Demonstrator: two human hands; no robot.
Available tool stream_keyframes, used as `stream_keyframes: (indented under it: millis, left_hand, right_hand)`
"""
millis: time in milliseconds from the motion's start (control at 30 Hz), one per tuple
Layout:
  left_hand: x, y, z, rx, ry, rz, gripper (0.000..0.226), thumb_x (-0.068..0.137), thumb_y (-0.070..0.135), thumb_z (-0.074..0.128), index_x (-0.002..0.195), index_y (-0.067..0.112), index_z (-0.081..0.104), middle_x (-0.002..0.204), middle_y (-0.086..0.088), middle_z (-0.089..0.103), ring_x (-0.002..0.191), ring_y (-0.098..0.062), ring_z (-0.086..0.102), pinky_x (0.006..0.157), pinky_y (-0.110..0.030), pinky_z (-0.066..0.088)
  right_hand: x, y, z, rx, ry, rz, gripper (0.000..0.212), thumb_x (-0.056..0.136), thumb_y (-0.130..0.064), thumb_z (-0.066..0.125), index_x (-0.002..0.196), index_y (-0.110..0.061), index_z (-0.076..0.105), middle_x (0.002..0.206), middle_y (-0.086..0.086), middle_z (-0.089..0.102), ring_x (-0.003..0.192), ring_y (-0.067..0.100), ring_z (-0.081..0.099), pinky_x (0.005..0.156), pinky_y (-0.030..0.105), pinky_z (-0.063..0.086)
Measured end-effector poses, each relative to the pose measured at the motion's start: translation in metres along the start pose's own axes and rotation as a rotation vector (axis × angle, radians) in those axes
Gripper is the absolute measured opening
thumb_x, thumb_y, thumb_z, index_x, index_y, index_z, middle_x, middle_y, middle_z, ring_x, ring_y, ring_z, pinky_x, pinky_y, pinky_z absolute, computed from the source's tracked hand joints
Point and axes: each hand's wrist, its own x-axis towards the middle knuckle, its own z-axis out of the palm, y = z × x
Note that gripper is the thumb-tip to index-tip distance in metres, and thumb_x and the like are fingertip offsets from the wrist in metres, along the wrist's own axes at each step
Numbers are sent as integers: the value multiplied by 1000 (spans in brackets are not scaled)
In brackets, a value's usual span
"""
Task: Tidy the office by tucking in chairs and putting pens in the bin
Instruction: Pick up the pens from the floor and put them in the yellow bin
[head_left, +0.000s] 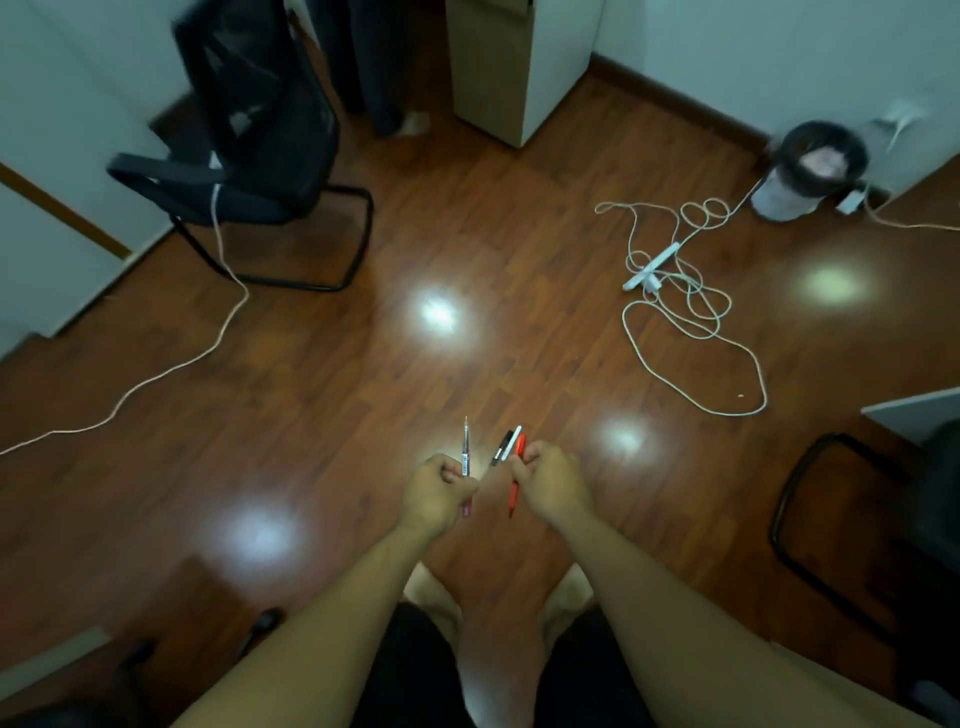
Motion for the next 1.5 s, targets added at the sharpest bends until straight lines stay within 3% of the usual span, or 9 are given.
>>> stream_keyframes:
  millis: [100,233,367,567,733,800,967,1367,1500]
  left_hand:
    - [-44,3,-38,-10,21,32,11,71,13,75,75,12,65,50,2,64,63,-39,75,74,-57,65]
    - [-76,-23,-84,-21,105,78,8,68,19,74,67,18,66,51,0,65,66,-34,79,72,-53,66]
    - [-124,-42,-123,-111,253,100,7,74,11,74,69,14,70,54,-2,69,63,-27,79,75,-45,68]
    - [-170,-118,-149,-351,417,54,9,74,9,74,79,16,73,66,-20,63,60,-35,69,71,-59,67]
    - [-262,-148,-155,-588,632,-10,7,94,-8,70,99,-5,68,71,-10,60,50,-15,65,56,-33,62]
    - [-289,-176,-152,-643,737,-46,12,94,-5,73,105,-6,69,80,-17,67,50,-10,69,52,-26,61]
    - [-364,-241,-131,-851,932,-123,11,94,6,79,104,6,74,88,-17,78,86,-35,81,76,-45,69]
    - [-531,-403,-98,-1082,1249,-187,15,99,12,75,112,6,70,99,-15,78,83,-28,80,68,-24,62]
    - [-587,-469,-88,-1148,1306,-229,20,99,8,75,116,1,68,108,-20,75,81,-26,77,66,-25,64]
  right_hand:
    - [-36,-33,-5,-28,-5,-74,31,91,-42,70,80,-14,62,73,4,73,77,32,71,74,40,58]
    - [-74,-76,1,-134,-71,-216,33,89,-48,68,73,-21,57,74,5,73,77,33,69,74,41,58]
    - [-104,-117,14,-263,-145,-390,32,92,-47,68,80,-18,62,77,5,73,81,33,67,68,39,51]
    - [-152,-159,39,-369,-280,-625,34,95,-43,70,76,-18,57,70,0,68,75,28,64,65,38,49]
    - [-212,-186,74,-412,-429,-919,30,98,-35,73,77,-21,57,59,-8,58,57,4,52,57,23,34]
    - [-240,-188,93,-438,-495,-1016,31,98,-34,73,75,-22,55,57,-8,55,55,0,50,58,24,34]
    - [-315,-177,144,-532,-661,-1124,27,97,-39,72,80,-19,63,71,-3,68,68,19,58,70,34,41]
    - [-536,-118,245,-617,-1016,-1341,22,99,-48,69,89,-28,72,75,-9,75,72,4,69,69,32,55]
    - [-608,-87,293,-649,-1119,-1340,21,100,-48,69,89,-31,72,72,-6,75,66,9,73,71,43,64]
